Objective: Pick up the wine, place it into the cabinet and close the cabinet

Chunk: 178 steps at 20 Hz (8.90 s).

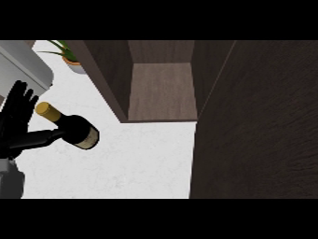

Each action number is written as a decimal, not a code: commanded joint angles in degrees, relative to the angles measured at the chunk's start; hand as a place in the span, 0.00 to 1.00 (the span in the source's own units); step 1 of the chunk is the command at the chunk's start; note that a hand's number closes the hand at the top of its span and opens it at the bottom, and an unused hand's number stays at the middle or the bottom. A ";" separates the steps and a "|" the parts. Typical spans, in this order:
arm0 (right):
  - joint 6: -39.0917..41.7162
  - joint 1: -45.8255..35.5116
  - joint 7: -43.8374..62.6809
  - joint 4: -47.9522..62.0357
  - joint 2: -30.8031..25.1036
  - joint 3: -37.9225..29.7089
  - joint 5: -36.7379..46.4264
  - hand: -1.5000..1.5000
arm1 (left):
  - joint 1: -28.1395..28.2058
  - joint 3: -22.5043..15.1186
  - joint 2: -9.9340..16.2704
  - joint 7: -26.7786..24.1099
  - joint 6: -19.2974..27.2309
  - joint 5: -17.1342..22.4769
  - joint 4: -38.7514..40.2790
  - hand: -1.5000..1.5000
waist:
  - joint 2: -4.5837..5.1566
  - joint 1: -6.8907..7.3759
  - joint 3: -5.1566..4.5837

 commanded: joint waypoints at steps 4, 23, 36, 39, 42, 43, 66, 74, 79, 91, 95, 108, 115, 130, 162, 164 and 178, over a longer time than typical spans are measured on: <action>-0.90 5.80 6.82 -17.22 -1.70 2.75 -1.85 0.00 | -0.97 3.00 2.37 -6.82 -3.30 1.05 11.01 0.00 | -0.11 -0.51 -0.06; -0.43 7.03 1.60 -13.42 -1.09 1.89 -2.09 0.00 | -3.09 -0.13 -0.71 -20.33 -6.52 -1.71 29.09 0.00 | -0.06 0.34 0.03; -2.30 2.10 3.84 -11.86 -0.23 2.93 -0.63 0.00 | -9.71 5.79 -2.70 -30.87 -8.19 4.05 45.64 0.00 | 0.13 0.11 -0.06; -0.62 4.57 3.60 -14.66 -2.76 0.14 -3.48 0.00 | -8.45 6.93 -5.71 -32.35 -7.47 6.36 44.35 0.00 | -0.03 -0.03 0.00; -0.96 6.00 4.09 -15.24 -2.89 0.36 -3.45 0.00 | -9.24 8.20 -2.19 -31.72 -12.67 8.50 46.70 0.00 | 0.01 -0.07 -0.02; -0.37 5.00 3.12 -13.84 -2.78 -1.02 -5.56 0.00 | -11.76 7.05 -6.61 -33.16 -8.28 7.29 47.90 0.00 | 0.11 -0.33 -0.01; -1.53 -0.50 7.41 -11.50 -1.30 -1.54 -3.72 0.00 | -12.26 3.42 -6.22 -44.65 -10.52 5.21 51.53 1.00 | -0.10 1.07 0.03; -0.35 2.44 4.89 -11.91 -1.87 -3.66 -5.63 0.00 | 3.51 -1.56 -9.69 -50.14 -16.29 5.77 34.02 1.00 | -0.49 1.68 0.15; 1.57 3.17 2.72 -9.98 -2.28 -3.51 -5.80 0.00 | 6.65 -8.89 -10.54 -45.57 -14.57 9.87 23.29 1.00 | -0.25 1.17 0.13; 1.82 4.55 2.38 -10.97 -1.35 -2.39 -5.54 0.00 | 10.43 -25.15 -10.57 -26.23 3.83 10.34 -6.88 1.00 | -0.40 0.71 0.16; 0.68 2.11 5.16 -10.44 -0.74 -3.35 -5.71 0.00 | 7.30 -33.77 -10.57 -24.45 14.86 10.52 -8.58 1.00 | -0.14 0.54 0.07; 4.00 5.11 -1.25 -8.10 -0.40 -5.64 -6.50 0.00 | -10.55 -38.96 -10.57 -15.60 32.81 13.09 0.01 1.00 | 0.07 0.21 0.08; 3.22 3.15 4.30 -11.94 -0.36 -6.23 -7.67 0.00 | -15.72 -38.59 -10.57 -20.15 34.99 15.75 11.32 1.00 | 0.14 -0.22 0.01; 6.63 7.34 1.73 -11.44 0.29 -7.06 -9.53 0.00 | -19.99 -43.54 -10.58 -37.34 35.43 31.88 29.91 1.00 | 0.28 -1.50 0.00; 9.32 8.17 1.69 -9.90 2.65 -7.36 -9.53 0.00 | -50.22 -34.12 -7.35 -37.50 34.37 40.95 61.49 1.00 | 0.22 -1.32 0.05; 8.60 7.46 -0.17 -7.25 4.50 -5.19 -7.18 0.00 | -53.32 -33.37 -8.02 -37.32 36.91 40.31 65.19 1.00 | 0.46 -1.55 0.03; 10.62 4.94 -0.73 -5.76 3.88 -6.86 -8.84 0.00 | -57.04 -35.10 -5.99 -37.72 39.72 34.10 79.03 0.00 | 1.34 -2.51 0.00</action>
